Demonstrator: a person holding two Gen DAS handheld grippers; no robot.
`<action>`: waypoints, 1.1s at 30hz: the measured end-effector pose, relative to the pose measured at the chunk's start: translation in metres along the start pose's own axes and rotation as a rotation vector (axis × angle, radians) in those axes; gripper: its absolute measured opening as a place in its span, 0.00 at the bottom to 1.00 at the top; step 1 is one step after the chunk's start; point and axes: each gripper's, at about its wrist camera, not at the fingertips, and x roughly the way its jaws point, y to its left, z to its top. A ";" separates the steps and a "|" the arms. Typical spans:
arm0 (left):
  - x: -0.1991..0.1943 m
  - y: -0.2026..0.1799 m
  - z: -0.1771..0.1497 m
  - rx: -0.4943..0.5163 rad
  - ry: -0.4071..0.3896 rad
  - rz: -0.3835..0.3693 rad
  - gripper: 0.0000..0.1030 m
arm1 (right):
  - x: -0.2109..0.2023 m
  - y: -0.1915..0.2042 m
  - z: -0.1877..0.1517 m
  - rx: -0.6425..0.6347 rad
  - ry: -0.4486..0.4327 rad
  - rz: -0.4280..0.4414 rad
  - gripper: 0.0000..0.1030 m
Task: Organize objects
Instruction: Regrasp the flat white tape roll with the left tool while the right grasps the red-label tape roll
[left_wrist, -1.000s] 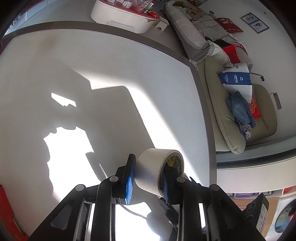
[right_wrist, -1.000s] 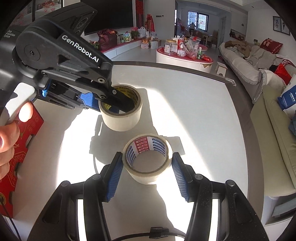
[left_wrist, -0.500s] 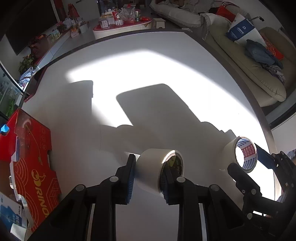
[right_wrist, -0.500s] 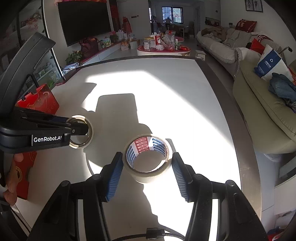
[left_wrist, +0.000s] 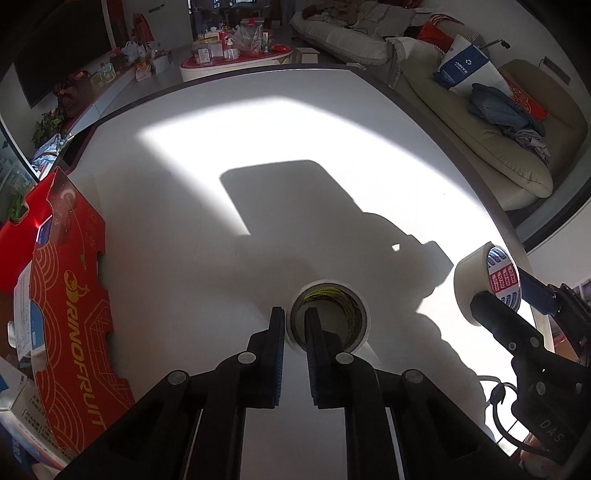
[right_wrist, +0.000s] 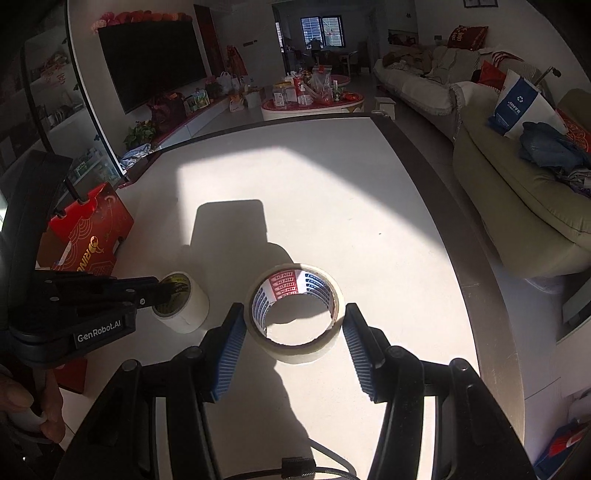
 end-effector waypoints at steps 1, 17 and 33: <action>0.000 0.000 -0.002 0.004 0.001 0.006 0.11 | -0.003 0.002 -0.002 0.000 0.001 -0.001 0.51; -0.008 -0.014 -0.004 0.079 -0.076 0.081 1.00 | -0.011 0.006 -0.017 0.037 -0.008 0.052 0.51; 0.004 -0.016 -0.020 0.038 -0.013 0.058 0.50 | -0.015 0.032 -0.010 -0.016 -0.018 0.085 0.51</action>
